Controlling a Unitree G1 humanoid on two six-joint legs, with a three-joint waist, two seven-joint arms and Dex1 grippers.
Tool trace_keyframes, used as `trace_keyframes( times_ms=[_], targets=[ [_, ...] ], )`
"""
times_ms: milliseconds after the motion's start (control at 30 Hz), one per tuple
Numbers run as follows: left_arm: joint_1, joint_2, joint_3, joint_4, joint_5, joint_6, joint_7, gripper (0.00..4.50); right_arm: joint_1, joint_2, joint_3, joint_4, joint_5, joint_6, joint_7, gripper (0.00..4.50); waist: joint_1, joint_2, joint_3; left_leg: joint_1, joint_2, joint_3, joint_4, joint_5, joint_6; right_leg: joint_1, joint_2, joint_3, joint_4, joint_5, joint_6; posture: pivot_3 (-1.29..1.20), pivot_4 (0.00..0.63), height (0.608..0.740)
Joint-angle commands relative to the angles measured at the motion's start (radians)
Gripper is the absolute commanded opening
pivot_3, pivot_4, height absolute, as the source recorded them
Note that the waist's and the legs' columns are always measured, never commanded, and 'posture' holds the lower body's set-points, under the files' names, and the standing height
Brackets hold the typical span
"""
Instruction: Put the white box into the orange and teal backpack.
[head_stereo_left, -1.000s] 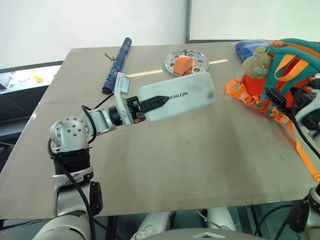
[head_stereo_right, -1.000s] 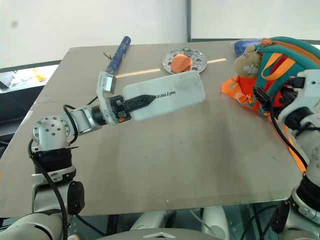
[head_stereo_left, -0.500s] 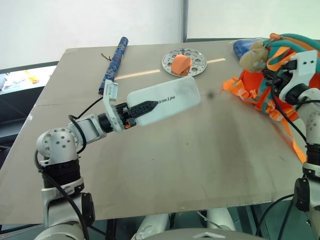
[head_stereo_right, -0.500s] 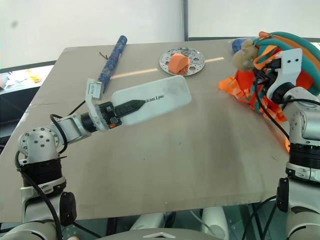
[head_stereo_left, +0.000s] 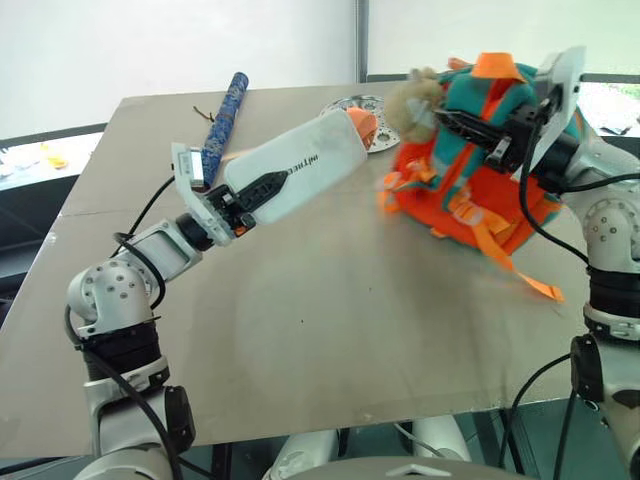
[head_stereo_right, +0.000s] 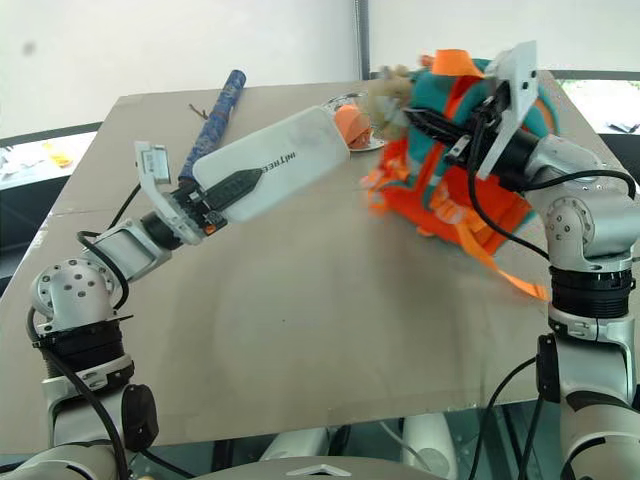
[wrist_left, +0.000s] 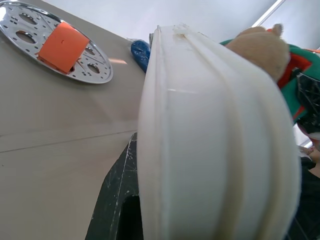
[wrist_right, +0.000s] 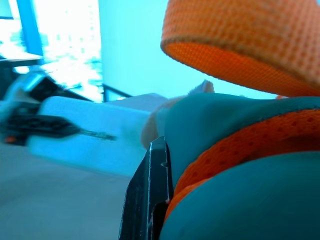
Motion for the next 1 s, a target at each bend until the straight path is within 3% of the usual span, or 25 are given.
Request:
trace_keyframes(
  times_ms=[33, 133, 400, 533, 767, 1000],
  targets=[
    [0.017, 0.050, 0.030, -0.079, -0.011, -0.055, -0.072, 0.94, 0.050, -0.036, 0.013, -0.116, 0.016, 0.020, 0.012, 0.11, 0.002, 0.000, 0.000, -0.002, 0.000, 0.000, 0.001, 0.000, 0.000, -0.001, 0.000, -0.001, 0.000, 0.000, 0.000, 0.00, 0.150, 0.733],
    [0.053, 0.084, 0.024, -0.112, 0.002, -0.089, -0.122, 0.94, 0.126, -0.069, 0.046, -0.143, -0.019, 0.021, 0.012, 0.11, 0.007, 0.000, 0.000, -0.005, -0.001, -0.001, 0.003, 0.000, 0.000, -0.002, -0.001, -0.003, 0.000, 0.000, 0.000, 0.00, 0.150, 0.733],
    [0.216, 0.320, -0.013, -0.190, 0.052, -0.141, -0.462, 0.94, 0.249, -0.120, 0.025, -0.184, -0.021, 0.031, -0.005, 0.11, 0.004, 0.000, 0.000, -0.003, 0.001, 0.001, 0.001, 0.000, 0.000, -0.003, 0.002, -0.001, 0.001, 0.004, -0.005, 0.00, 0.150, 0.733],
    [0.198, 0.322, -0.038, -0.179, 0.105, -0.222, -0.510, 0.94, 0.249, -0.118, 0.028, -0.182, -0.021, 0.028, -0.007, 0.11, 0.015, 0.000, 0.000, -0.001, 0.006, 0.003, 0.001, 0.000, -0.001, -0.002, 0.006, 0.000, 0.000, 0.008, -0.008, 0.00, 0.150, 0.733],
    [0.097, 0.332, -0.197, -0.160, 0.335, -0.482, -0.635, 0.94, 0.257, -0.141, 0.029, -0.201, 0.004, 0.031, 0.039, 0.11, 0.029, 0.000, 0.000, -0.002, 0.011, 0.012, 0.001, 0.000, -0.001, -0.002, 0.009, 0.000, -0.003, 0.010, -0.010, 0.00, 0.150, 0.733],
    [-0.025, 0.303, -0.293, -0.132, 0.384, -0.534, -0.688, 0.94, 0.245, -0.151, 0.046, -0.228, 0.028, 0.041, 0.061, 0.11, 0.028, 0.000, 0.000, -0.004, 0.012, 0.014, 0.001, 0.000, -0.001, -0.002, 0.009, 0.000, -0.006, 0.010, -0.009, 0.00, 0.150, 0.733]
  ],
)
